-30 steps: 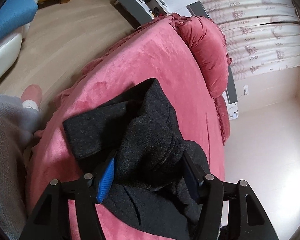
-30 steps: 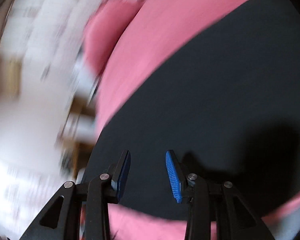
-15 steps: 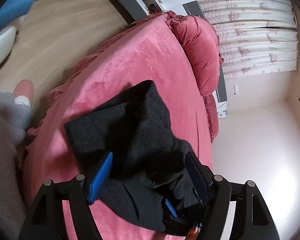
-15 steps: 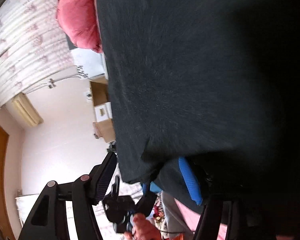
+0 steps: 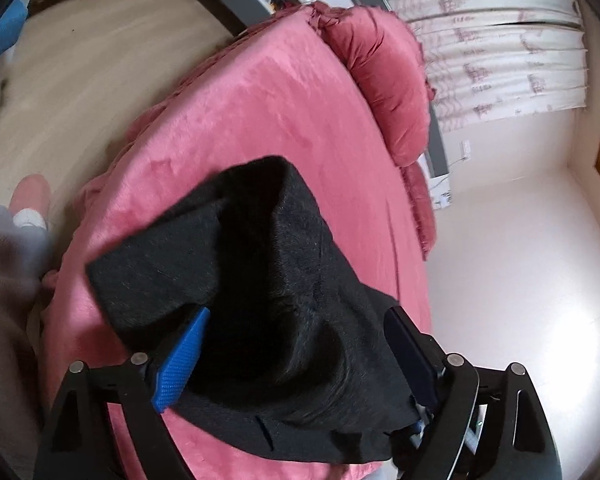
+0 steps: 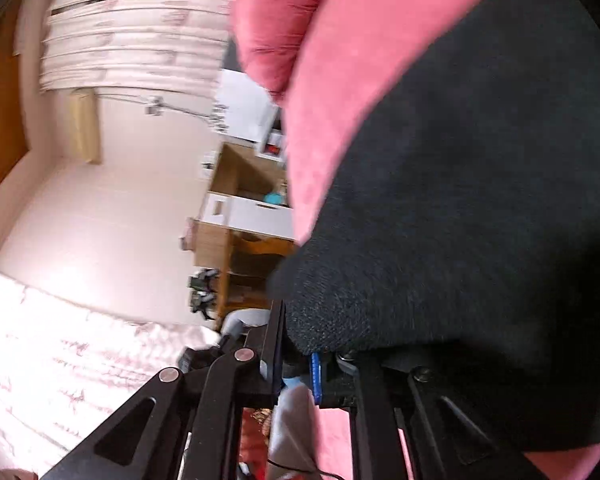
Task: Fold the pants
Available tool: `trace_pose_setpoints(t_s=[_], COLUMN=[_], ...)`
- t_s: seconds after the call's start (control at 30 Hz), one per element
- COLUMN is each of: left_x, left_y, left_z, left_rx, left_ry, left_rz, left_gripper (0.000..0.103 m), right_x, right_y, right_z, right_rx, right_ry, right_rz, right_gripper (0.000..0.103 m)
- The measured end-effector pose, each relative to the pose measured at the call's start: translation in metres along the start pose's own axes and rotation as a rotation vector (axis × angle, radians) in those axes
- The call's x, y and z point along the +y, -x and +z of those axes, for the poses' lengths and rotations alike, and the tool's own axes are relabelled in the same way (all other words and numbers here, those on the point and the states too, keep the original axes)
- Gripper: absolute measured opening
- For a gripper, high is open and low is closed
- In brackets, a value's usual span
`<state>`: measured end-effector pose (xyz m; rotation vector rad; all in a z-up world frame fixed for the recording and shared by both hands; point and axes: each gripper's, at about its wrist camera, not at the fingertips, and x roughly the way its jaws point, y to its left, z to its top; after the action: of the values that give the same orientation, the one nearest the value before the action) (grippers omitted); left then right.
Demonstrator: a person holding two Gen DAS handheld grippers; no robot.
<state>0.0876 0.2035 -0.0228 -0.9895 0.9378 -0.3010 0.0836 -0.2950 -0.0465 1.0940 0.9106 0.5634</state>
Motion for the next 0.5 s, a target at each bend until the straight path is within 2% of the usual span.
trace_pose_setpoints(t_s=[0.03, 0.1, 0.13, 0.17, 0.23, 0.33, 0.4, 0.5], left_x=[-0.004, -0.01, -0.012, -0.015, -0.02, -0.047, -0.066, -0.076], left_y=[-0.002, -0.002, -0.001, 0.001, 0.005, 0.021, 0.035, 0.054], left_z=[-0.001, -0.001, 0.0, 0.007, 0.02, 0.05, 0.069, 0.088], left_rx=[0.002, 0.017, 0.026, 0.047, 0.072, 0.024, -0.012, -0.059], left_ry=[-0.032, -0.078, -0.1, -0.117, -0.094, -0.113, -0.123, -0.144], left_rz=[0.019, 0.095, 0.135, 0.148, 0.099, 0.038, -0.029, -0.082], left_gripper=[0.086, 0.062, 0.034, 0.019, 0.017, 0.015, 0.015, 0.015], right_x=[-0.011, -0.021, -0.028, -0.036, -0.027, 0.011, 0.051, 0.091], right_y=[0.0, 0.002, 0.001, -0.001, 0.0, -0.006, -0.001, 0.004], right_z=[-0.004, -0.003, -0.003, -0.003, 0.006, 0.029, 0.04, 0.039], right_rx=[0.006, 0.019, 0.031, 0.041, 0.054, 0.047, 0.019, 0.002], right_ry=[-0.043, -0.113, -0.147, -0.179, -0.192, -0.091, 0.005, 0.104], right_rz=[-0.016, -0.072, -0.091, -0.097, -0.083, -0.012, 0.041, 0.085], right_gripper=[0.01, 0.01, 0.01, 0.01, 0.01, 0.01, 0.01, 0.01])
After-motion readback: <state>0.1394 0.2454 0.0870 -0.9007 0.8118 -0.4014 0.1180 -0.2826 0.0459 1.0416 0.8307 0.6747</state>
